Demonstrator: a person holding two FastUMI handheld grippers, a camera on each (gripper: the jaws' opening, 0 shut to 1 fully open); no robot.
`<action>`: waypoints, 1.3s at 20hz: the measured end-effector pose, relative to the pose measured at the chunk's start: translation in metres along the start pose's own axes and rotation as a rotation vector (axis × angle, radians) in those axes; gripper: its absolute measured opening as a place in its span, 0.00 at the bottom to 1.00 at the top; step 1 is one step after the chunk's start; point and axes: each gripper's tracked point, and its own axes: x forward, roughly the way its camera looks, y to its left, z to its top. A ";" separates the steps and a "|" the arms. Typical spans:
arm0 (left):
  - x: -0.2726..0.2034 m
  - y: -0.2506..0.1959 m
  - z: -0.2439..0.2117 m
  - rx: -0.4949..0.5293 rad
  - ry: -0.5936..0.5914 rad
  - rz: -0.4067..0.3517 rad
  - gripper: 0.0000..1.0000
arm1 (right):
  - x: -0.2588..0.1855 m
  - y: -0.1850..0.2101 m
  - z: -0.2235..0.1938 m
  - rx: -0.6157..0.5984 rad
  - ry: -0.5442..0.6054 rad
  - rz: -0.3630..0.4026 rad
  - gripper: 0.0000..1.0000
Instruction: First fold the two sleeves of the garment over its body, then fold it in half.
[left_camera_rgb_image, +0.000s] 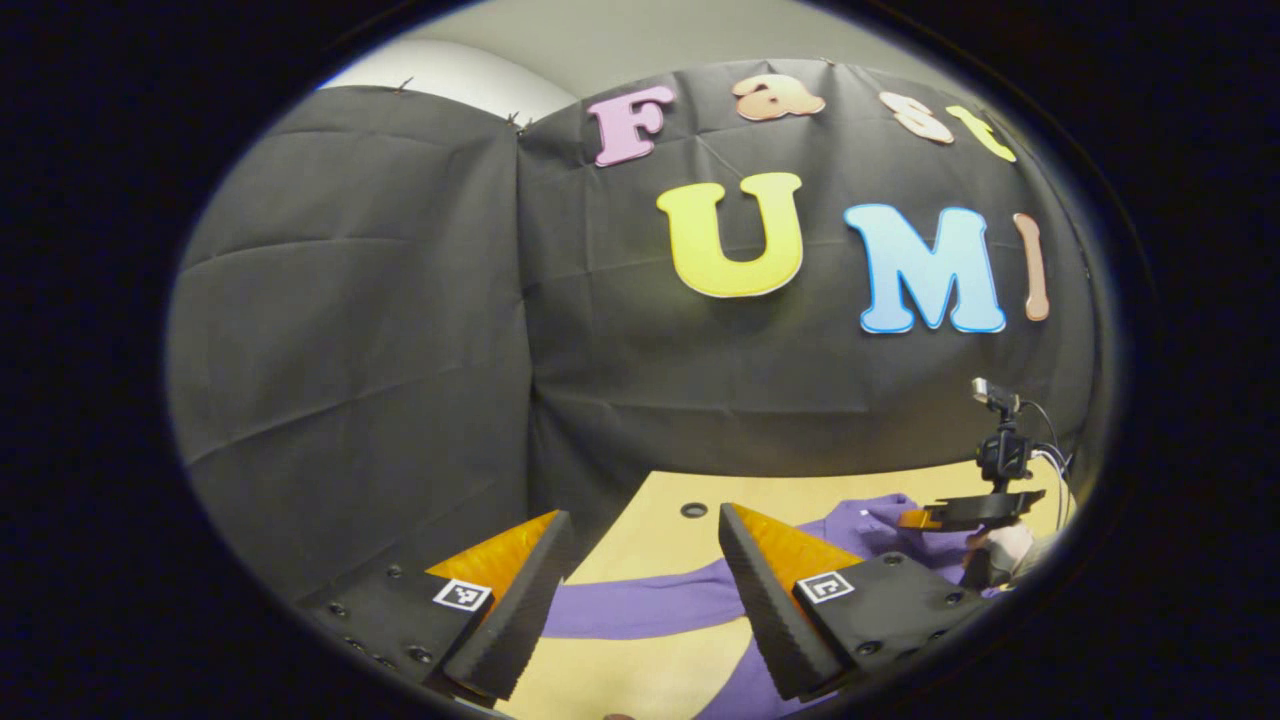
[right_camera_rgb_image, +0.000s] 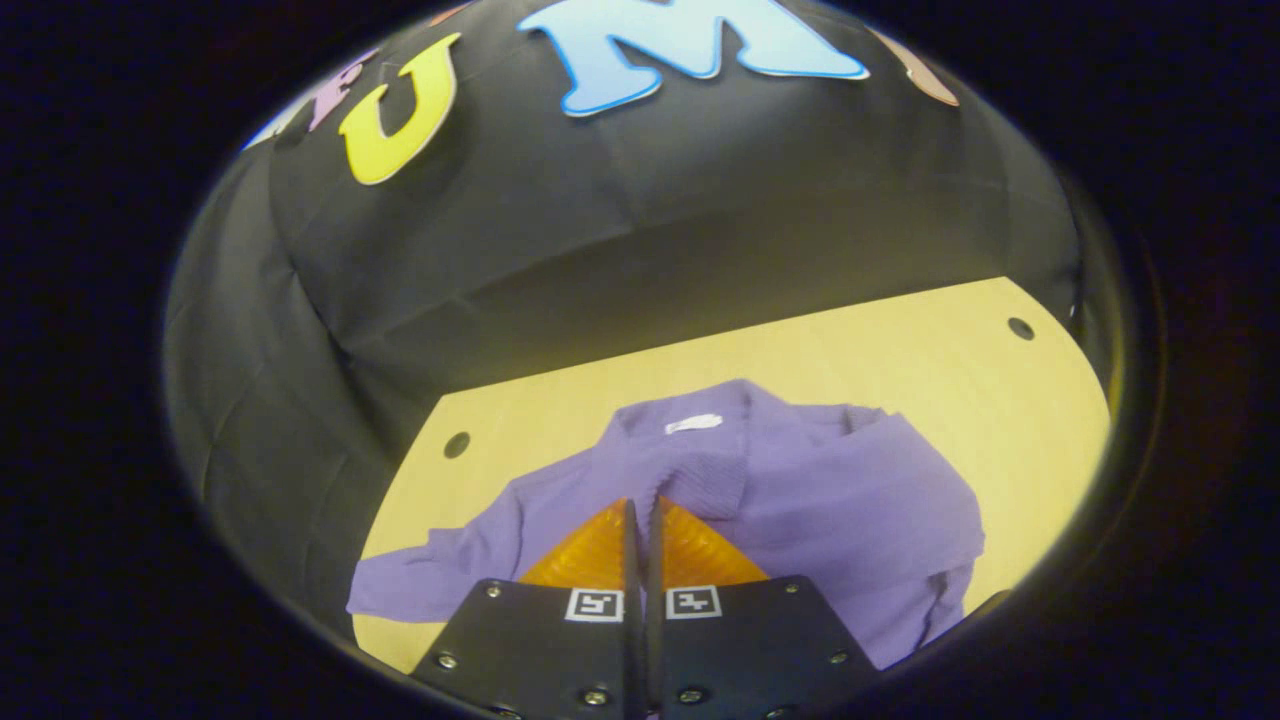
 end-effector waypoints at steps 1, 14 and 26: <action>0.001 0.002 -0.001 -0.003 0.000 0.005 0.98 | 0.003 0.014 -0.007 -0.011 0.011 0.013 0.01; 0.003 0.017 -0.019 -0.058 0.061 0.057 0.95 | 0.024 0.084 -0.103 -0.216 0.204 0.059 0.03; 0.010 0.022 -0.043 -0.060 0.123 0.067 0.94 | -0.009 0.073 -0.084 -0.214 0.170 0.051 0.65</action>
